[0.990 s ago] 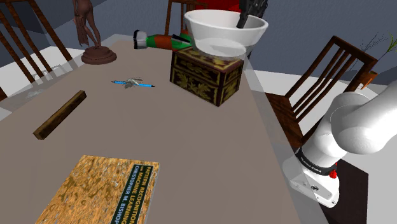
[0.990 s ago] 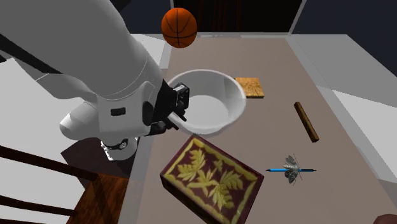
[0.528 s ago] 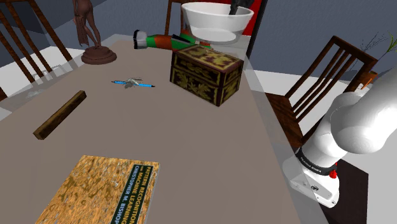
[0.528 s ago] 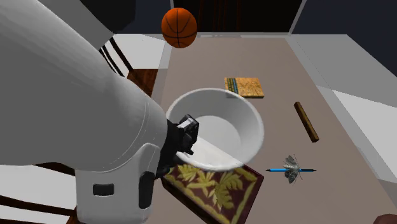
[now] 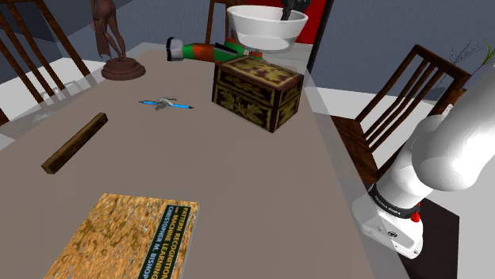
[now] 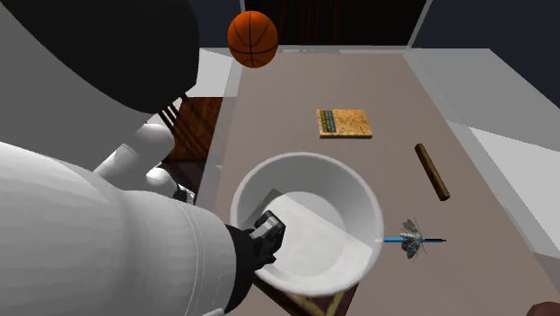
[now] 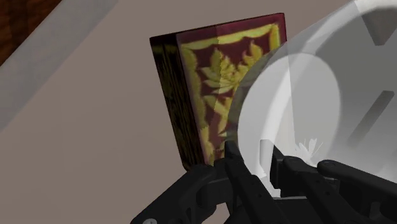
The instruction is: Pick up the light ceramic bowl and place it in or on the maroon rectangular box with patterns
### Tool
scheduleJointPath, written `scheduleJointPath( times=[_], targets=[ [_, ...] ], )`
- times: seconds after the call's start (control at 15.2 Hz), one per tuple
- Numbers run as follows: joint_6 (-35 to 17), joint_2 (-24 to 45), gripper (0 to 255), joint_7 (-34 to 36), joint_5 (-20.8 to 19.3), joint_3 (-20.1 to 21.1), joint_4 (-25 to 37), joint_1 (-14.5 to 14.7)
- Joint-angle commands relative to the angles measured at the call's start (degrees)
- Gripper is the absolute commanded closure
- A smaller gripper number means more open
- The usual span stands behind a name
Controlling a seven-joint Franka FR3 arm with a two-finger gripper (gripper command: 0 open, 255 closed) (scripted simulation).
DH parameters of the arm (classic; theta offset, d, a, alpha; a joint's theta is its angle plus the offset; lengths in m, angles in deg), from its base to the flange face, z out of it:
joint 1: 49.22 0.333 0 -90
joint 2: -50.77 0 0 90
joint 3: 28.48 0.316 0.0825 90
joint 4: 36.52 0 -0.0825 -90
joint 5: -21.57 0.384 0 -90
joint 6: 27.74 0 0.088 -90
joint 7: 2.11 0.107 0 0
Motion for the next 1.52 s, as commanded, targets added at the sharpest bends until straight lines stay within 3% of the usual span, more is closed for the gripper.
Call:
scheduleJointPath(
  times=[0.0,0.79,1.25,1.32,1.45],
  targets=[
    [-1.57,-0.31,255,-0.37,-0.08,0.12,-1.80,0.05],
    [-10.61,-2.45,255,-2.74,-0.56,0.61,-13.17,0.14],
    [-10.61,-2.45,255,-2.74,-0.56,0.61,-13.17,0.14],
    [-10.60,-2.46,0,-2.74,-0.56,0.61,-13.17,0.14],
    [-10.59,-2.47,0,-2.74,-0.57,0.61,-13.18,0.14]
  ],
)
